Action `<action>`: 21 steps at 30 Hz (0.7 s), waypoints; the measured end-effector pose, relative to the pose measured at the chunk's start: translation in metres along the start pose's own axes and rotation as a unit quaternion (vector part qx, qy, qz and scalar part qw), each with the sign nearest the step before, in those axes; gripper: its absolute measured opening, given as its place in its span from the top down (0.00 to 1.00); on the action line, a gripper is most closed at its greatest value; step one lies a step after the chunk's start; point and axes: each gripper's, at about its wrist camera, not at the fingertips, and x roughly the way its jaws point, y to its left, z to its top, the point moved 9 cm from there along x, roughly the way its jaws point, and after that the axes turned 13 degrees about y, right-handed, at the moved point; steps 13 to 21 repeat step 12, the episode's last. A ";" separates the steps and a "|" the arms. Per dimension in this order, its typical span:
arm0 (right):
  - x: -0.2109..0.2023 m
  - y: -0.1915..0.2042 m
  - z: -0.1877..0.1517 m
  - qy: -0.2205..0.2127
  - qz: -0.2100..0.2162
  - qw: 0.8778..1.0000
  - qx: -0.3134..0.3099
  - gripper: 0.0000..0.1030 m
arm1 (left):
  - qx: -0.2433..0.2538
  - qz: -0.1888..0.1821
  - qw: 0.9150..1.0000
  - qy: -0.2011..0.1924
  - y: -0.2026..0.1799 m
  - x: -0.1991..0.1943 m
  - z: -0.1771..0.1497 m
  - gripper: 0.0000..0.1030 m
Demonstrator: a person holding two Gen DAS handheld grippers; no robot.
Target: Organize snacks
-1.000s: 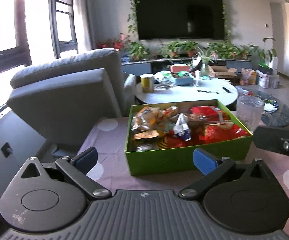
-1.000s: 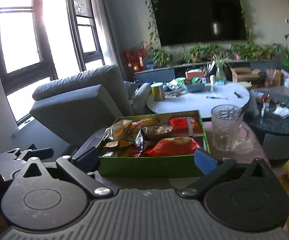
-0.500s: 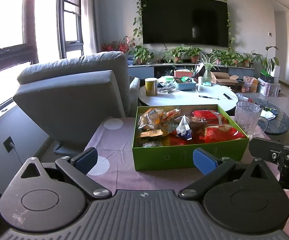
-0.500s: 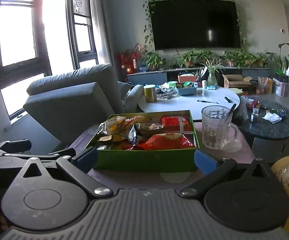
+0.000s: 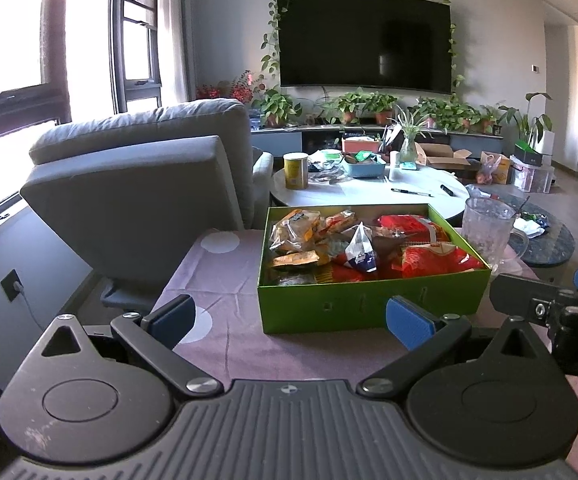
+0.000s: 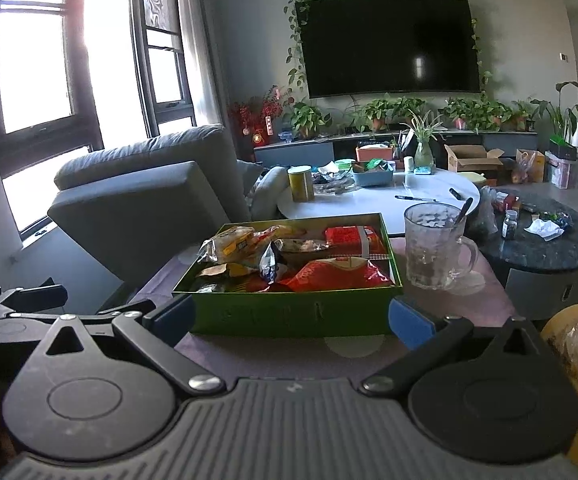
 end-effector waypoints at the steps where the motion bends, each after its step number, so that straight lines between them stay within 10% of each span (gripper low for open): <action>1: 0.000 -0.001 -0.001 0.000 0.000 1.000 0.001 0.43 | 0.000 0.000 1.000 0.000 -0.001 0.000 0.000 0.01; 21: 0.002 -0.002 -0.004 0.007 0.001 1.000 0.003 0.43 | 0.001 -0.001 1.000 0.010 -0.001 0.007 -0.003 0.01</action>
